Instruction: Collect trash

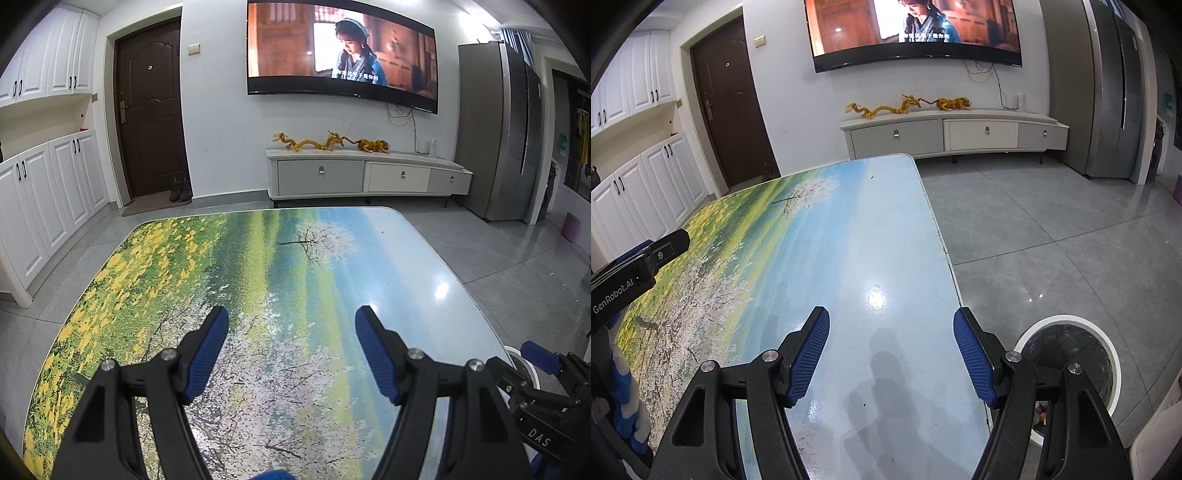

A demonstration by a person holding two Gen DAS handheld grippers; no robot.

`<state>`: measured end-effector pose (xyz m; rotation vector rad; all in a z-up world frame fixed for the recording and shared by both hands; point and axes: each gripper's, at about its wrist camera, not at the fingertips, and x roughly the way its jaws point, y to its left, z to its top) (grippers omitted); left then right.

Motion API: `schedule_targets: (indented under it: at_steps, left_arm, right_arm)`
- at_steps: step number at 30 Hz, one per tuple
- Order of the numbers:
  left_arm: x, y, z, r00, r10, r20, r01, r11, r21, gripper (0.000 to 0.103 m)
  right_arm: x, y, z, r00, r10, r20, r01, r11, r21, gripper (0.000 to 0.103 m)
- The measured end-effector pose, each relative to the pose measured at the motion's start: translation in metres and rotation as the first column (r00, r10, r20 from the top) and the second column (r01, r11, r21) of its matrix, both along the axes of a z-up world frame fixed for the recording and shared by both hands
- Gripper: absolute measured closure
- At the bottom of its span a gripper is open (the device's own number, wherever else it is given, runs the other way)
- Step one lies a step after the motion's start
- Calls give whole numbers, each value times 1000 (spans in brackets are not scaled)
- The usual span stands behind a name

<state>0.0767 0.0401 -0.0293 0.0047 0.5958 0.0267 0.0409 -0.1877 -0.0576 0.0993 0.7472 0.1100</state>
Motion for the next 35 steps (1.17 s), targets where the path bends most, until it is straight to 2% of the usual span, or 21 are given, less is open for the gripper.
schedule_targets:
  at_steps: [10, 13, 31, 35]
  left_arm:
    - [-4, -6, 2, 1000, -26, 3, 26, 1000, -17, 33]
    - [-7, -10, 3, 999, -44, 6, 44, 999, -23, 26]
    - [-18, -55, 10, 984, -178, 7, 178, 984, -4, 26]
    - [-18, -63, 13, 981, -192, 11, 192, 981, 1, 26]
  right_arm:
    - [0, -1, 3, 1000, -12, 7, 12, 1000, 0, 34]
    - [-3, -5, 6, 1000, -26, 17, 26, 1000, -9, 34]
    - [-21, -31, 16, 992, -116, 51, 119, 992, -51, 34]
    - [-23, -40, 16, 989, -138, 57, 140, 989, -46, 30]
